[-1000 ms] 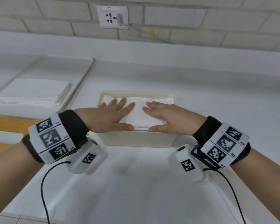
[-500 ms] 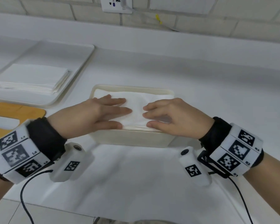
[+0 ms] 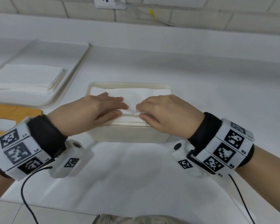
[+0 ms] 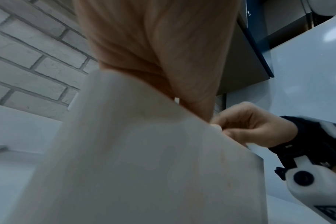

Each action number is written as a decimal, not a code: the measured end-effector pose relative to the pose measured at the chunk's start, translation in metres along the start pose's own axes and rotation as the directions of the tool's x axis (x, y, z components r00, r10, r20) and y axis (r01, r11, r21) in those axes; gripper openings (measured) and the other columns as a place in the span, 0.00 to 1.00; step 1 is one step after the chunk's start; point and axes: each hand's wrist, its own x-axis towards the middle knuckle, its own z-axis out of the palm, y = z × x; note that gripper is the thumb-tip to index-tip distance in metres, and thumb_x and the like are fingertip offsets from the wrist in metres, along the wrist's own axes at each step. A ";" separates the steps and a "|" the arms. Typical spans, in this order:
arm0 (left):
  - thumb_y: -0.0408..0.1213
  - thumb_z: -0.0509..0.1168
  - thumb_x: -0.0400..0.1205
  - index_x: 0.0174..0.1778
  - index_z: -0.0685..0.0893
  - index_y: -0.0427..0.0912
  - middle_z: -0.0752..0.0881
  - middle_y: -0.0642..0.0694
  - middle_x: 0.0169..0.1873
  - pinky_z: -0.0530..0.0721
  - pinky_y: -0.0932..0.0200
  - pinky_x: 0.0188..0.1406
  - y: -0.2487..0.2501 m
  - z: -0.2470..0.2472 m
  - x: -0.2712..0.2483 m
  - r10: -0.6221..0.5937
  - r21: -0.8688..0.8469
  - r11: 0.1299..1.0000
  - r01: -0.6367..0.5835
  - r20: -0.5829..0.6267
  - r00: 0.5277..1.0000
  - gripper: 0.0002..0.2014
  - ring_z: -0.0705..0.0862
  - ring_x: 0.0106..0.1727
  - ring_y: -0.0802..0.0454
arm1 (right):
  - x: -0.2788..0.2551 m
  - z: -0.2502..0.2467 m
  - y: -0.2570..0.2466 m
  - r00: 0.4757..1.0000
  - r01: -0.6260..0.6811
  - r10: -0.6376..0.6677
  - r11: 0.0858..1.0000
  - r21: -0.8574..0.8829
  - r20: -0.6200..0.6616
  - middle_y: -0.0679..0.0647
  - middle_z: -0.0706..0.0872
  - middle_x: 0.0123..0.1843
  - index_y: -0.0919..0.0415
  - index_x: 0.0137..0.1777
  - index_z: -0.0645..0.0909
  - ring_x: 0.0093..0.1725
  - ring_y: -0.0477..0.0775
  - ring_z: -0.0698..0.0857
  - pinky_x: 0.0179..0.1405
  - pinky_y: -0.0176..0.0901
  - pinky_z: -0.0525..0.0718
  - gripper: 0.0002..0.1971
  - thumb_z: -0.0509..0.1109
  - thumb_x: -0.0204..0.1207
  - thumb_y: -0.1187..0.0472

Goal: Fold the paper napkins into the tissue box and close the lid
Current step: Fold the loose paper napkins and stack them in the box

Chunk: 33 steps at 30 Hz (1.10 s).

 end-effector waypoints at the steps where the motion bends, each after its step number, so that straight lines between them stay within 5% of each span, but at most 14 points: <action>1: 0.72 0.41 0.78 0.70 0.80 0.53 0.73 0.58 0.70 0.51 0.81 0.72 -0.001 -0.001 0.000 -0.027 -0.002 1.000 0.027 0.021 0.999 0.37 0.63 0.75 0.60 | 0.000 -0.001 -0.001 1.000 0.001 -0.001 1.000 0.011 -0.022 0.54 0.82 0.53 0.61 0.61 0.76 0.52 0.59 0.81 0.49 0.51 0.77 0.16 0.49 0.85 0.56; 5: 0.71 0.41 0.79 0.67 0.82 0.48 0.81 0.53 0.68 0.64 0.74 0.66 -0.004 -0.005 -0.001 -0.045 -0.034 0.998 0.046 0.019 0.999 0.38 0.70 0.70 0.60 | 0.000 -0.002 0.004 0.997 -0.020 0.029 0.993 0.119 -0.071 0.57 0.84 0.47 0.63 0.58 0.77 0.45 0.61 0.81 0.47 0.52 0.77 0.14 0.52 0.85 0.59; 8: 0.69 0.45 0.80 0.62 0.85 0.44 0.85 0.56 0.60 0.71 0.75 0.63 -0.006 -0.007 -0.003 -0.051 -0.112 0.993 0.046 -0.048 0.998 0.37 0.78 0.64 0.58 | -0.001 0.001 0.011 0.989 -0.023 0.076 0.928 0.372 -0.128 0.55 0.87 0.39 0.62 0.51 0.83 0.38 0.53 0.81 0.45 0.47 0.77 0.12 0.59 0.83 0.57; 11: 0.74 0.51 0.75 0.53 0.85 0.66 0.84 0.74 0.55 0.76 0.75 0.60 -0.004 -0.011 -0.005 -0.133 -0.207 0.972 0.110 -0.102 0.986 0.25 0.81 0.62 0.63 | -0.002 0.003 0.014 0.981 -0.049 0.141 0.848 0.527 -0.136 0.50 0.87 0.34 0.59 0.47 0.87 0.36 0.47 0.79 0.39 0.37 0.76 0.11 0.64 0.81 0.58; 13: 0.76 0.55 0.71 0.48 0.82 0.74 0.82 0.75 0.56 0.80 0.64 0.57 -0.001 -0.013 -0.006 -0.182 -0.267 0.953 0.146 -0.117 0.976 0.19 0.83 0.60 0.62 | -0.003 0.002 0.013 0.978 -0.086 0.178 0.815 0.573 -0.106 0.42 0.86 0.31 0.53 0.42 0.88 0.36 0.43 0.80 0.38 0.32 0.75 0.09 0.66 0.79 0.58; 17: 0.75 0.59 0.68 0.47 0.85 0.64 0.83 0.76 0.53 0.83 0.45 0.53 0.002 -0.013 -0.004 -0.195 -0.312 0.939 0.145 -0.136 0.971 0.24 0.85 0.57 0.59 | -0.001 0.000 0.012 0.955 -0.168 0.288 0.721 0.672 -0.070 0.47 0.91 0.43 0.56 0.46 0.90 0.45 0.44 0.86 0.52 0.41 0.80 0.07 0.70 0.76 0.58; 23: 0.77 0.60 0.66 0.47 0.86 0.63 0.83 0.72 0.56 0.80 0.52 0.57 0.002 -0.010 -0.006 -0.205 -0.345 0.927 0.147 -0.137 0.969 0.26 0.80 0.62 0.72 | 0.002 0.005 0.010 0.927 -0.208 0.371 0.628 0.750 -0.054 0.48 0.91 0.41 0.56 0.41 0.89 0.46 0.46 0.88 0.57 0.50 0.82 0.03 0.73 0.73 0.60; 29: 0.75 0.63 0.64 0.46 0.85 0.63 0.83 0.74 0.55 0.81 0.48 0.58 0.004 -0.011 -0.005 -0.256 -0.349 0.915 0.202 -0.118 0.959 0.25 0.84 0.59 0.63 | 0.003 0.007 0.010 0.905 -0.189 0.418 0.558 0.808 -0.077 0.46 0.89 0.38 0.58 0.35 0.86 0.41 0.45 0.87 0.55 0.44 0.83 0.03 0.75 0.70 0.62; 33: 0.75 0.62 0.65 0.47 0.85 0.64 0.83 0.74 0.55 0.81 0.44 0.57 0.006 -0.013 -0.005 -0.258 -0.340 0.917 0.207 -0.112 0.960 0.25 0.84 0.59 0.60 | 0.004 0.011 0.009 0.895 -0.180 0.433 0.577 0.797 -0.111 0.46 0.89 0.37 0.55 0.33 0.85 0.41 0.48 0.87 0.54 0.50 0.83 0.06 0.75 0.70 0.61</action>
